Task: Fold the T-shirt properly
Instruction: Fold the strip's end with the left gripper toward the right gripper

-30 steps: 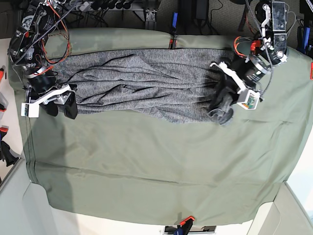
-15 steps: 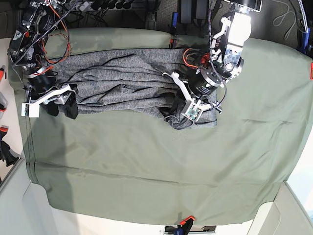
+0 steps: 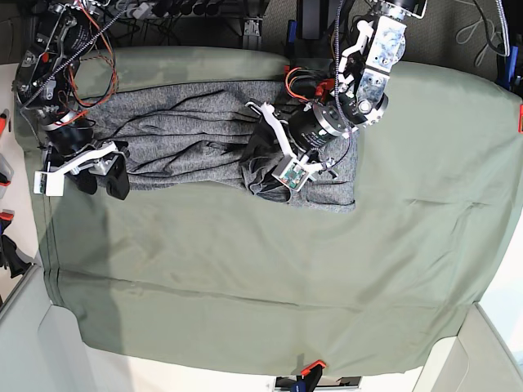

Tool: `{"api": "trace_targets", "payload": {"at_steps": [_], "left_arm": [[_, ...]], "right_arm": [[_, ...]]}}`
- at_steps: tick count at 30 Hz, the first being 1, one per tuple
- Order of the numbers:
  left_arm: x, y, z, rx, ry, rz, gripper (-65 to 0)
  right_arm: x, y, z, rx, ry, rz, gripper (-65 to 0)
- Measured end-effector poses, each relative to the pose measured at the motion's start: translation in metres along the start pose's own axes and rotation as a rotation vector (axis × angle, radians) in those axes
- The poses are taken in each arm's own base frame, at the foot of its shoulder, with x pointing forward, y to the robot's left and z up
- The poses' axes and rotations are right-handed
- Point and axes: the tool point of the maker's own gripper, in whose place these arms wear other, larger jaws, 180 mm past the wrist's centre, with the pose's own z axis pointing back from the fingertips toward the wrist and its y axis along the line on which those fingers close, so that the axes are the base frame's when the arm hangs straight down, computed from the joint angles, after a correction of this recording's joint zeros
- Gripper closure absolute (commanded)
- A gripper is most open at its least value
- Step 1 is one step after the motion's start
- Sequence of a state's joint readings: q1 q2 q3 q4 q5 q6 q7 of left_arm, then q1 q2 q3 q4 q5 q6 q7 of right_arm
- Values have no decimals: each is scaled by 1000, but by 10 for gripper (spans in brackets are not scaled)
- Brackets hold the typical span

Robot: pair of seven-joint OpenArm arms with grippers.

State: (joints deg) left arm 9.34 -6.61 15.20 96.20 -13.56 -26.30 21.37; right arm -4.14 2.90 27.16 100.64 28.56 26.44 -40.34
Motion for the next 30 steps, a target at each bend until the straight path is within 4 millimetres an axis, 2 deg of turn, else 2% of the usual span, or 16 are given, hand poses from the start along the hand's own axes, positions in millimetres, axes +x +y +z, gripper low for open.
{"api": "trace_targets", "payload": {"at_steps": [3,7,14,19,22,26,30], "left_arm": [[6,-25,2,-135,-37,38,-350],[13,-47,7,-258,-75,61,-349],[23,-55,11,-307,-111,149,-349],[41,-67,21,-357,-146,180,-349],[50,-74,28,-382,-160,187,-349],[47,-78,31,-402,-129,192,-349],[45,-68,33,-382,-121,190,-349]], "right_arm": [[5,-11,3,-29,2,13,-405],[12,-34,12,-84,10,36,-406],[12,-53,19,-148,55,100,-406],[14,-72,25,-221,77,137,-406],[2,-80,25,-231,112,123,-406],[-30,-91,24,-246,209,70,-406],[-46,-95,21,-232,238,13,-406]]}}
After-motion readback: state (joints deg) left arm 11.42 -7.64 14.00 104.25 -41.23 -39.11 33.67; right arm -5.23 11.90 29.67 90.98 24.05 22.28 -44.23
